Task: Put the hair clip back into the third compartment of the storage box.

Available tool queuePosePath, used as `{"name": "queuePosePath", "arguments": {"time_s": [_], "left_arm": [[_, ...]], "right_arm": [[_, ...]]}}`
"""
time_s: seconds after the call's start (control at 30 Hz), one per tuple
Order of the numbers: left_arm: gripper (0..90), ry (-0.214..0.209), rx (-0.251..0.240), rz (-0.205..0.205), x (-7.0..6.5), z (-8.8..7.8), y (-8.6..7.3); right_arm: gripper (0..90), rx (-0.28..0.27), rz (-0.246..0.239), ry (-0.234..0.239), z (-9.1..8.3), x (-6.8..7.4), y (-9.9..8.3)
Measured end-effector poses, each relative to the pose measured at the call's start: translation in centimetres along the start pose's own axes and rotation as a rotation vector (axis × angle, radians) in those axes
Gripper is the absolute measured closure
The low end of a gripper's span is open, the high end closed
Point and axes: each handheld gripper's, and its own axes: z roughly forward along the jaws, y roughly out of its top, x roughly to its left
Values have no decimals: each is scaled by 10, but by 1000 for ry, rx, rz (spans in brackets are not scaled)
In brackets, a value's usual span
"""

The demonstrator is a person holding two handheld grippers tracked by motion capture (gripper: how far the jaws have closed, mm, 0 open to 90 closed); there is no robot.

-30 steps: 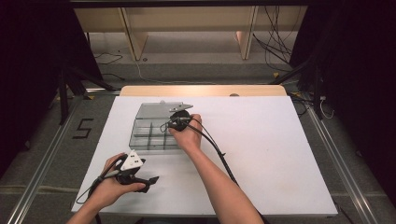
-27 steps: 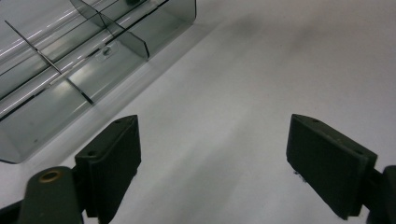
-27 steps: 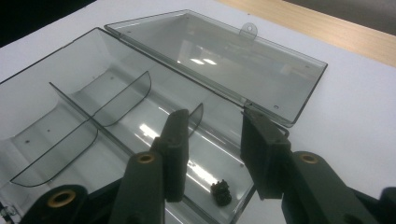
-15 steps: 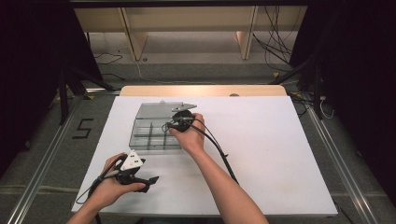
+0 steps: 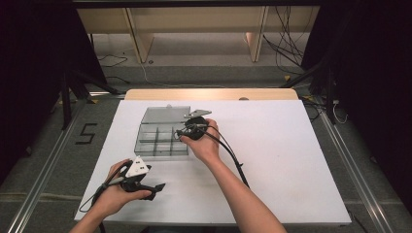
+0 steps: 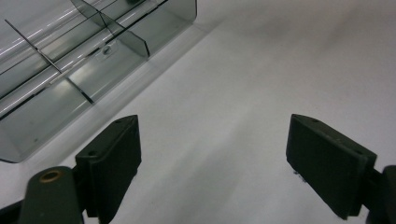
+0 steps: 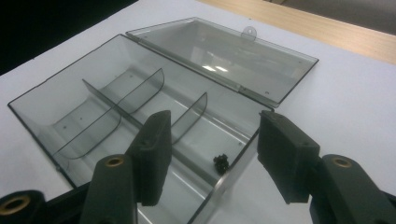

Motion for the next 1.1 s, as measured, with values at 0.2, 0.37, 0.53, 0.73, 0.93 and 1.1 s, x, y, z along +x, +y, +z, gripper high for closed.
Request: {"name": "queuePosePath", "arguments": {"time_s": [0.2, 0.37, 0.53, 0.73, 0.93, 1.1], "left_arm": [[177, 1, 0, 0, 0, 0, 0], [177, 2, 0, 0, 0, 0, 0], [177, 2, 0, -2, 0, 0, 0], [177, 4, -1, 0, 0, 0, 0], [177, 4, 4, 5, 0, 0, 0], [177, 4, 4, 5, 0, 0, 0]], "right_arm": [[438, -3, -2, 11, -9, -2, -4], [430, -5, -8, 20, -17, -1, -5], [419, -8, -18, 24, -24, -2, -7], [415, -13, -24, 27, -36, -4, -9], [415, -19, -22, 34, -45, -6, -12], [415, -22, -30, 42, -52, -7, -15]]}}
